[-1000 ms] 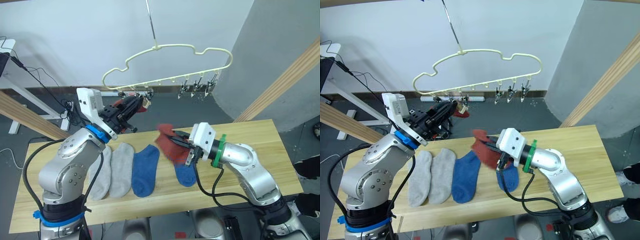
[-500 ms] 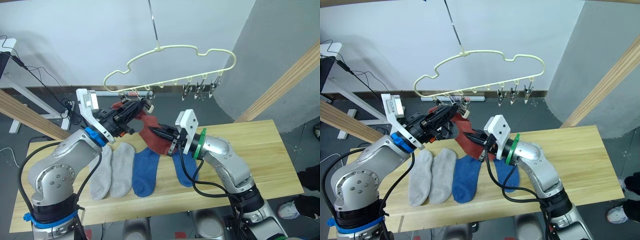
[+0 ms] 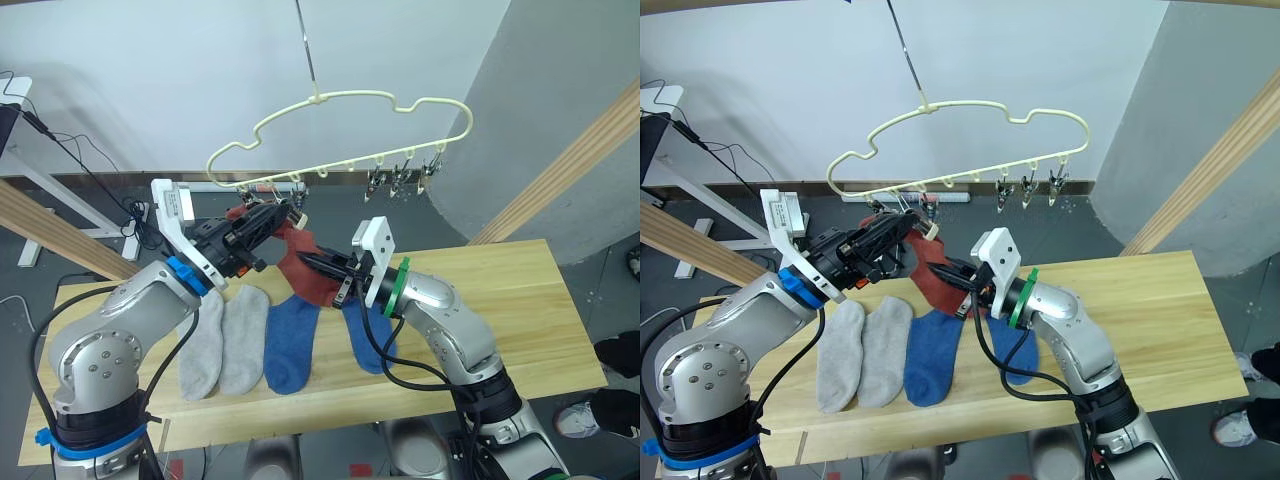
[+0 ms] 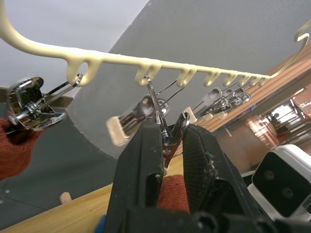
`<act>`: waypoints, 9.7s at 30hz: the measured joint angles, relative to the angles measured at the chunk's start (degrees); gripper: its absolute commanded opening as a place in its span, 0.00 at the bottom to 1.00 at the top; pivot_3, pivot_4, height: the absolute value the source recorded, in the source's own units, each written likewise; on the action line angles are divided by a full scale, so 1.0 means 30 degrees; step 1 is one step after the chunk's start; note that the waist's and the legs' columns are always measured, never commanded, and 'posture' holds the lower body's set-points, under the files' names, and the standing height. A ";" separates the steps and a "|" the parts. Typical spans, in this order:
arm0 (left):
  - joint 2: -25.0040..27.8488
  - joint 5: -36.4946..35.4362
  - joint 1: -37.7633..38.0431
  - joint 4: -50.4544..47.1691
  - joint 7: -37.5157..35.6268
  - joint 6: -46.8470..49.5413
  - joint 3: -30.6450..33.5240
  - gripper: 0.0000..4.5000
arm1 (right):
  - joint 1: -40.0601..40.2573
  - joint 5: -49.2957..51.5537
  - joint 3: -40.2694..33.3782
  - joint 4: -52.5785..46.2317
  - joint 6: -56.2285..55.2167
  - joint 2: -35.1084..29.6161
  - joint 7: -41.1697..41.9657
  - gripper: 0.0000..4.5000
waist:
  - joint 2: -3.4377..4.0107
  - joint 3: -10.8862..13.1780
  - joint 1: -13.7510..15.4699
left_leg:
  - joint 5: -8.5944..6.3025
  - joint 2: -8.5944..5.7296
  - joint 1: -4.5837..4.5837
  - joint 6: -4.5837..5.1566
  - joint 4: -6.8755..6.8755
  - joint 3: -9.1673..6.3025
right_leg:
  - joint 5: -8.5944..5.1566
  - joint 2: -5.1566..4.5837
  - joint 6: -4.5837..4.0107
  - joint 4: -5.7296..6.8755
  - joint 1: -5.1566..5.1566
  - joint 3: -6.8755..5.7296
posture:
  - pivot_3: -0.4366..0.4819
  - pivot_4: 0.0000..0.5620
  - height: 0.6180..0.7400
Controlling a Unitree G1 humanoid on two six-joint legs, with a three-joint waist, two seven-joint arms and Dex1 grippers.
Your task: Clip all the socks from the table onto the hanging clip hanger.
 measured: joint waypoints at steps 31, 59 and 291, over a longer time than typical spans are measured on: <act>0.0483 -0.0399 0.0520 0.0030 -0.0400 -0.0328 -0.0028 0.11 | -0.0973 0.0237 -0.0420 0.1213 -0.0022 0.0286 0.0572 0.00 | 0.0000 0.0000 0.0012 | 0.0000 0.0001 -0.0002 -0.0001 -0.0005 0.0000 | 0.0000 0.0000 0.0000 -0.0005 -0.0004 0.0001 | 0.28 0.60 0.98; 0.0660 -0.0154 0.1101 0.0019 -0.0600 -0.0416 -0.0227 0.81 | -0.1344 0.0634 -0.0317 0.1233 -0.0024 0.0334 0.0569 0.00 | 0.0000 0.0000 0.0010 | 0.0000 0.0002 -0.0003 -0.0001 -0.0011 -0.0002 | 0.0000 -0.0001 0.0000 -0.0008 -0.0008 0.0000 | 0.28 0.60 0.98; -0.4362 1.4567 0.0366 0.0555 -0.0811 -0.8629 -0.2838 0.00 | 0.5381 -0.3874 -0.2878 0.4975 -0.2201 -0.6682 -0.2334 0.00 | 0.0000 0.0004 0.0017 | 0.0000 -0.0021 0.0023 0.0001 0.0038 0.0109 | 0.0011 0.0041 0.0005 0.0016 0.0046 0.0020 | 0.27 0.63 0.98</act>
